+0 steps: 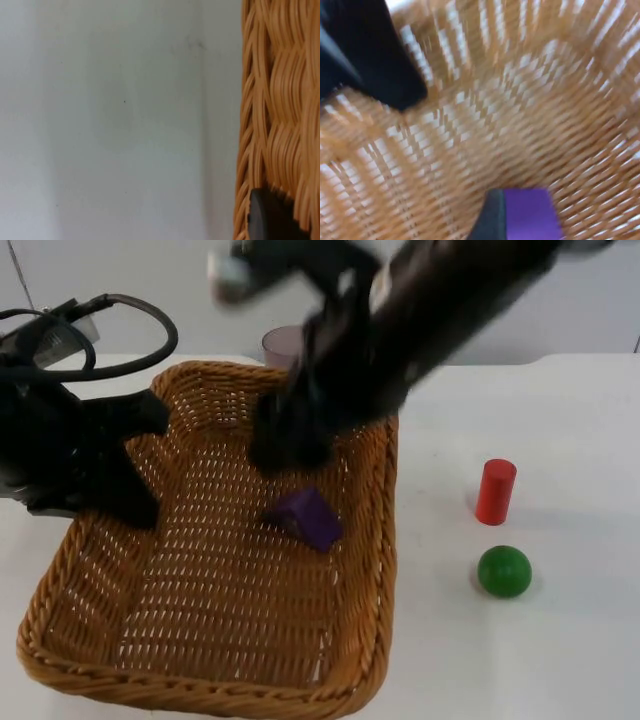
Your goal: Pick up the basket with the left hand and place the triangular block into the basket with the right hand.
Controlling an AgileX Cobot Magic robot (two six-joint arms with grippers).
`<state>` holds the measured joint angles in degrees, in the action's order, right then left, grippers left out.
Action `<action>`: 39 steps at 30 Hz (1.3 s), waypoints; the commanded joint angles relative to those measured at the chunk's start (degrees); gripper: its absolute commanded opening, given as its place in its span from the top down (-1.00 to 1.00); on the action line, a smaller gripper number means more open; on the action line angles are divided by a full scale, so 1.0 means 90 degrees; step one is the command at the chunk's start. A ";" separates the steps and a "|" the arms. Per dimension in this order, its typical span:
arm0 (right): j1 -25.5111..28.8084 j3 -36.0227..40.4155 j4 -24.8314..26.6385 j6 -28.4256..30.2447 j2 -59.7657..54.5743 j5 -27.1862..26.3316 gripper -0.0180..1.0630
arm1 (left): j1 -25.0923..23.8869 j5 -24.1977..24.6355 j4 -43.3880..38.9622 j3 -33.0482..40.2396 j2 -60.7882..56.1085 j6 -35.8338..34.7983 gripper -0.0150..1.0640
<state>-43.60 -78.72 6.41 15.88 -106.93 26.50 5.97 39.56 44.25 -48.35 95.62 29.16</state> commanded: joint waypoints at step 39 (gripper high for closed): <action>-0.0017 0.1409 -0.0407 -0.0053 0.4834 0.0299 -0.36 | -0.0018 -0.0972 -0.0954 0.0001 0.0644 0.0320 -0.83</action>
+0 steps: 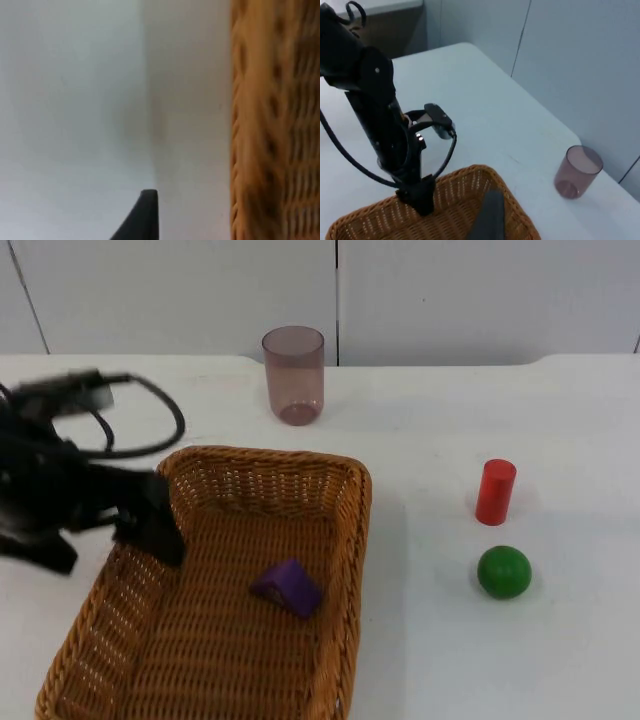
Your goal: Pick up the basket with the left hand and place the triangular block into the basket with the right hand.
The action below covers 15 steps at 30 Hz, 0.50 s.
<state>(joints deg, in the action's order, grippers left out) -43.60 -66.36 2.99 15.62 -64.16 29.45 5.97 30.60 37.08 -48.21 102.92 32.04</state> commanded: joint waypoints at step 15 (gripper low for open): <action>-0.0017 0.1307 -0.0020 -0.0321 0.2098 -0.0111 -0.36 | -0.0018 0.0531 -0.0573 -0.0014 -0.5395 0.0000 -0.83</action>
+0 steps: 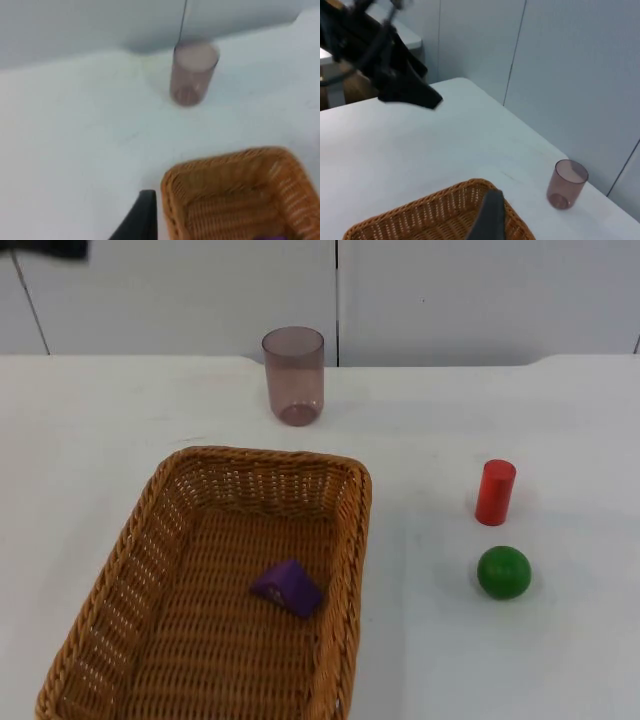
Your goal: Pick up the basket with the left hand and place the triangular block into the basket with the right hand.
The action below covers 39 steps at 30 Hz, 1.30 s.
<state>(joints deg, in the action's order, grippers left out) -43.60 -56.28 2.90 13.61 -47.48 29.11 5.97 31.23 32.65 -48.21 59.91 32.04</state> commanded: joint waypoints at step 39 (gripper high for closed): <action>-0.0017 0.2744 0.0002 -0.0981 0.5275 0.3982 -0.36 | -0.0018 0.2746 -0.2042 0.1631 -0.6552 -0.2399 -0.83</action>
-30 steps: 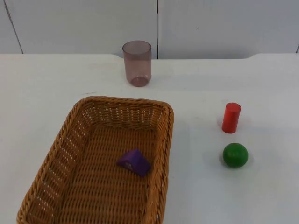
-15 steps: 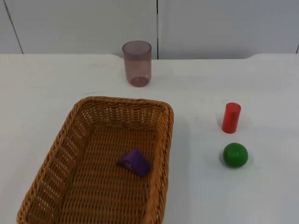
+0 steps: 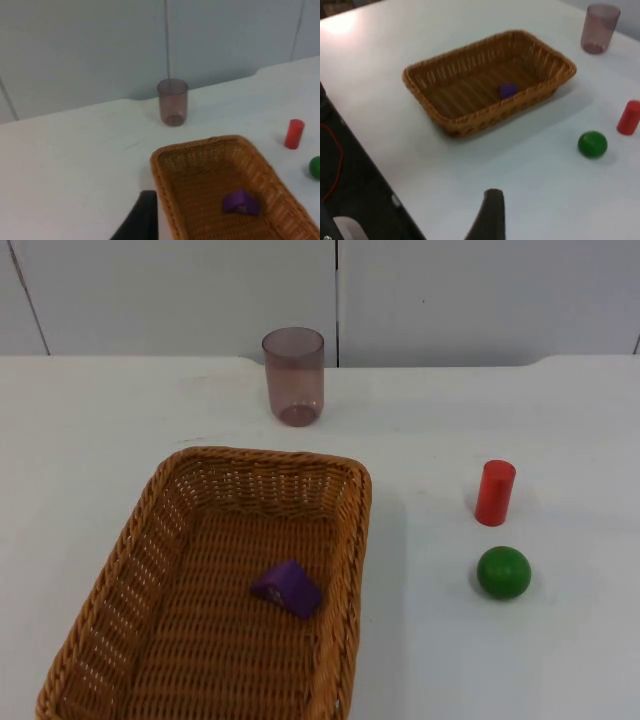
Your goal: Pick up the basket with the left hand and place the triangular block into the basket with the right hand.
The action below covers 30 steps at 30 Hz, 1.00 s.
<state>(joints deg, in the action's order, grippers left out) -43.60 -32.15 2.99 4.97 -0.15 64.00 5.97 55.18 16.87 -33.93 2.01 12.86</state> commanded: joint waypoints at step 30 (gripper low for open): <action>-0.0017 0.0289 -0.0332 -0.0351 0.0017 -0.0241 -0.42 | -0.0018 0.0708 -0.1326 0.0630 -0.0223 -0.1288 -0.83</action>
<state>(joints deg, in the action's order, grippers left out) -43.60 -29.94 0.00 1.43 -0.15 62.73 5.97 61.42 5.15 -28.47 0.23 1.71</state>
